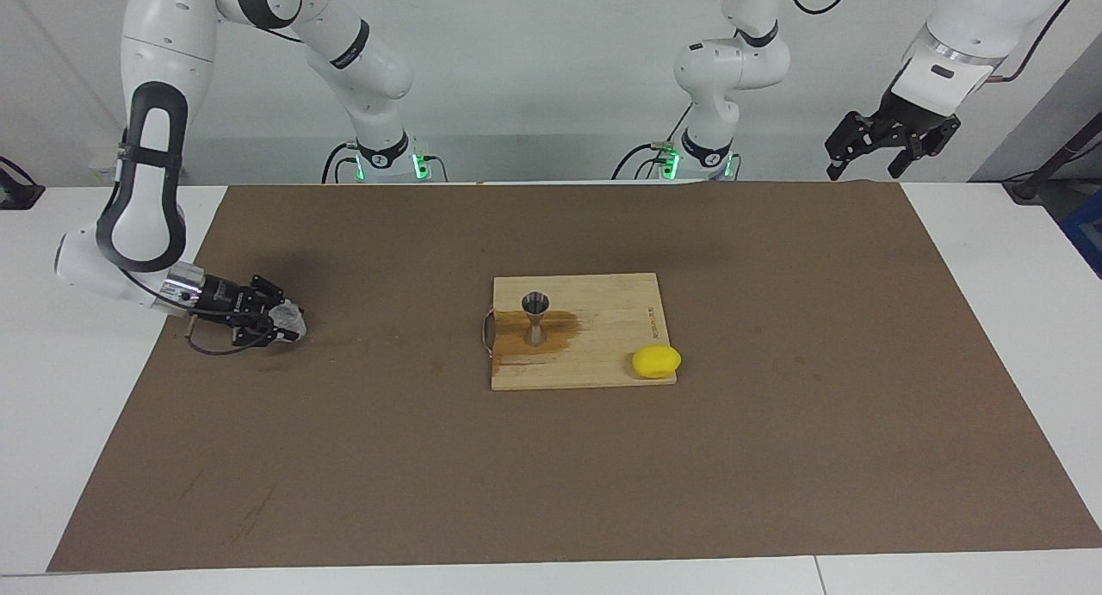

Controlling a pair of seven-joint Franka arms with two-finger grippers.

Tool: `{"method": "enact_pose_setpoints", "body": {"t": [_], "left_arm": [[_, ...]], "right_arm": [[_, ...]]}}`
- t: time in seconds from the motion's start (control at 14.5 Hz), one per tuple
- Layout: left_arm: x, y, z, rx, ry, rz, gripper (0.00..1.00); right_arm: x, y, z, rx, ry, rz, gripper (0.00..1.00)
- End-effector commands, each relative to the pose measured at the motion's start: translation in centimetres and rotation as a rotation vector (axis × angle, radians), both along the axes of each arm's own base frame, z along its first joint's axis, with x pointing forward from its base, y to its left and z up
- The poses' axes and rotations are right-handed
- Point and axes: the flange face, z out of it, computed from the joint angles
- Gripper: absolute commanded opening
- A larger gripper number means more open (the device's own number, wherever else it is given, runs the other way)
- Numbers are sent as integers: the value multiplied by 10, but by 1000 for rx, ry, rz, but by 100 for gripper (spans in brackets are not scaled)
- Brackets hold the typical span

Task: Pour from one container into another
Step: 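Lower the glass cup onto the table and open the right gripper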

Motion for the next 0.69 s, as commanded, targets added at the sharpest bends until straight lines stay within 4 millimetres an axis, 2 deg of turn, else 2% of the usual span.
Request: {"method": "enact_pose_setpoints", "body": {"t": [0.0, 0.34, 0.48, 0.62], "left_arm": [[-4, 0, -1, -9, 4, 12, 100], [-4, 0, -1, -9, 4, 12, 100], [-4, 0, -1, -9, 4, 12, 100], [-4, 0, -1, -9, 5, 12, 100]], "right_arm": [[-4, -4, 29, -72, -37, 39, 100], [-8, -8, 90, -236, -92, 149, 100], [-7, -2, 109, -276, -142, 218, 100], [1, 10, 119, -330, -193, 367, 100]]}}
